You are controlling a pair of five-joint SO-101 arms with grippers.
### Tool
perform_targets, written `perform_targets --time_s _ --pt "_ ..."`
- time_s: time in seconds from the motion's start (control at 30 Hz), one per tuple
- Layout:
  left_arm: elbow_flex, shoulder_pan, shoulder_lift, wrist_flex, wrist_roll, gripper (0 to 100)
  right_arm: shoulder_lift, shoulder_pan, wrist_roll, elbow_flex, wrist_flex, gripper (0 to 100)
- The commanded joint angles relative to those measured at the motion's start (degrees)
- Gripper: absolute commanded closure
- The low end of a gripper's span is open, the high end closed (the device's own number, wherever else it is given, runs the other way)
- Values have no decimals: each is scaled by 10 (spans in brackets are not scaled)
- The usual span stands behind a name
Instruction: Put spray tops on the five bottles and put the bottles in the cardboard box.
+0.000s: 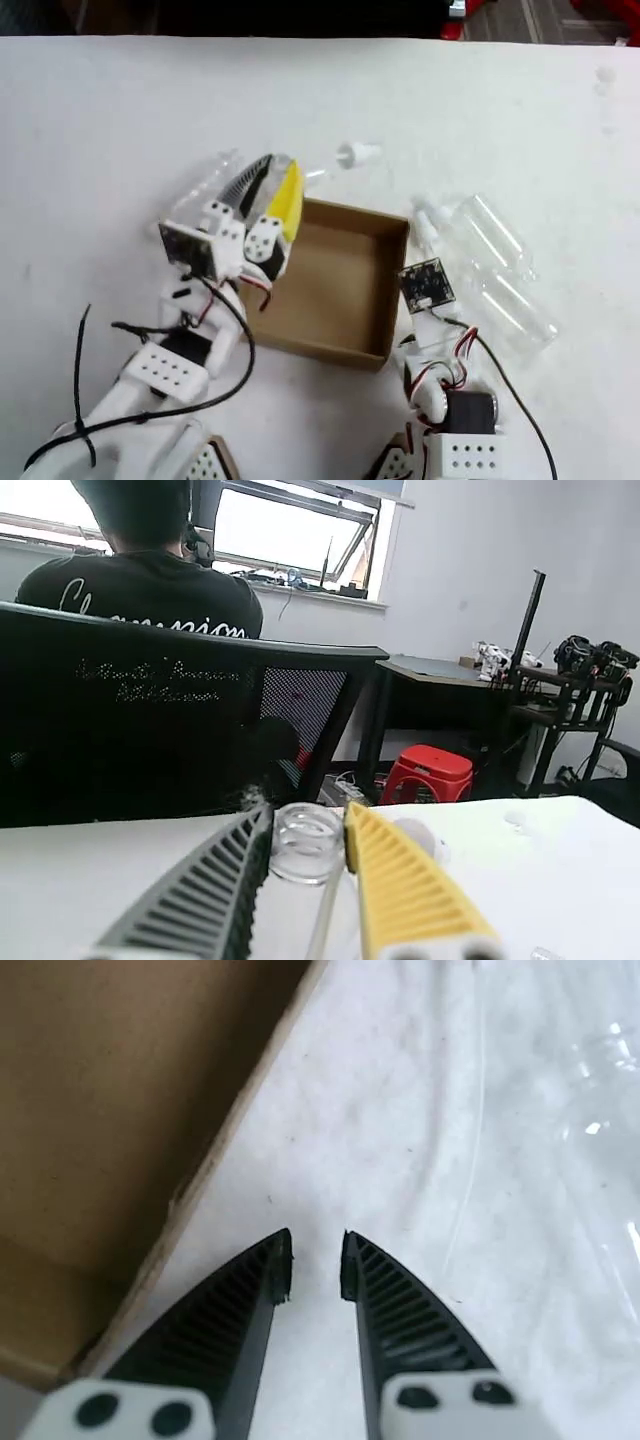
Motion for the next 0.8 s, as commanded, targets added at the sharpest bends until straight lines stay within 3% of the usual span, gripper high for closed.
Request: perform_targets --time_s 0.0,0.17,0.47,0.63,0.77 --pt "-4 6 -1 -14 78 976 0 -1 4 5 -10 932" --pt "-34 37 1 72 76 976 0 -2 4 5 -10 932" --pt "-56 31 24 76 33 976 0 -1 4 5 -10 932" --pt "-95 -10 168 -44 38 976 0 -1 4 5 -10 932" --pt "-78 19 283 -179 33 976 0 -2 4 5 -10 932"
